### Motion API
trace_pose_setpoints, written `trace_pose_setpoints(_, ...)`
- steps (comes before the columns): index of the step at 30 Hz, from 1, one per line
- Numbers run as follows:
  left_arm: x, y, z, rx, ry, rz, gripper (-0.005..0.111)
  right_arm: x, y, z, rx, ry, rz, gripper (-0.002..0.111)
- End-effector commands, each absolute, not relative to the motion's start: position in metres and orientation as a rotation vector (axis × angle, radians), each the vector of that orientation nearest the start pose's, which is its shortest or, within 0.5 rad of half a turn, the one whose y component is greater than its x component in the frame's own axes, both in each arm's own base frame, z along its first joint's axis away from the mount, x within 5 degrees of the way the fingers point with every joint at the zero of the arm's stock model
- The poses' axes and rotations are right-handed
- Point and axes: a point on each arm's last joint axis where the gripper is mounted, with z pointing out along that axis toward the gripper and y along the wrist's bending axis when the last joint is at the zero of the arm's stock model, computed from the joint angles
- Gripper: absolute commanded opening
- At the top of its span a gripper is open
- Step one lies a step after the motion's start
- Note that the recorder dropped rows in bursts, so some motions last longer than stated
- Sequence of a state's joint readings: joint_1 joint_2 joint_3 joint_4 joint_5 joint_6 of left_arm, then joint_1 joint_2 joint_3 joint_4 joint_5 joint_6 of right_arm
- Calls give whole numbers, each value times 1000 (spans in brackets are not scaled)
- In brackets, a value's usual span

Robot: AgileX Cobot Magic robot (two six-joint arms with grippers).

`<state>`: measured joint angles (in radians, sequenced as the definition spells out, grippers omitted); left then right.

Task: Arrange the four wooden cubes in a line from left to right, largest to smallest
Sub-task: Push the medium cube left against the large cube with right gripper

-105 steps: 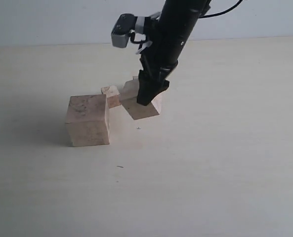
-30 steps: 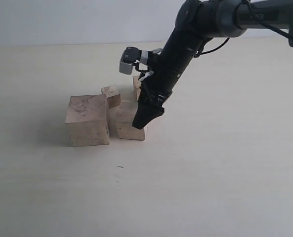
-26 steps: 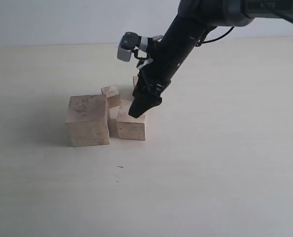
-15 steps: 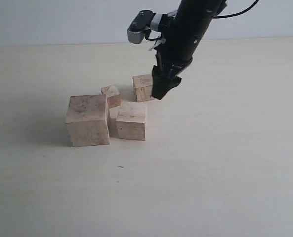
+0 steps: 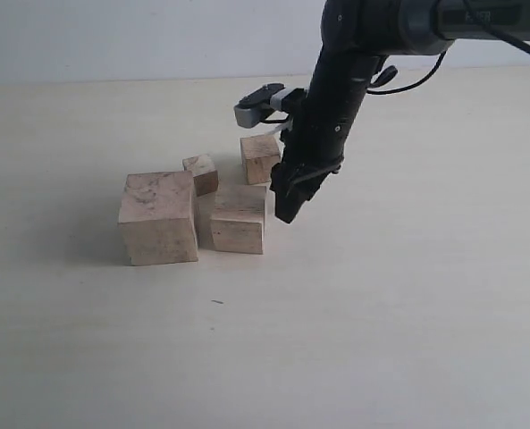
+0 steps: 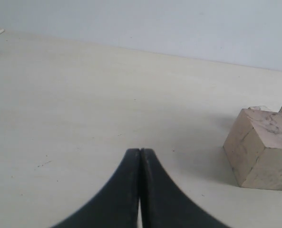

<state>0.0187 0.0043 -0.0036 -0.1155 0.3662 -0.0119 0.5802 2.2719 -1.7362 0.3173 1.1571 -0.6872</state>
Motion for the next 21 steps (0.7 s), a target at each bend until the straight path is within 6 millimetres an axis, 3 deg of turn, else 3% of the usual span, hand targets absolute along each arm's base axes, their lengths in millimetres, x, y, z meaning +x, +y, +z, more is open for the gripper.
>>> trace_pose_setpoints(1, 53, -3, 181, -98, 1840, -112, 0, 360, 273, 135, -1663, 2599, 503, 52)
trace_pose_setpoints(15, 53, -3, 181, -98, 1840, -112, 0, 362, 278, 136, -1602, 2567, 529, 48)
trace_pose_setpoints(21, 53, -3, 181, -98, 1840, -112, 0, 358, 285, 138, -1572, 2564, 617, 48)
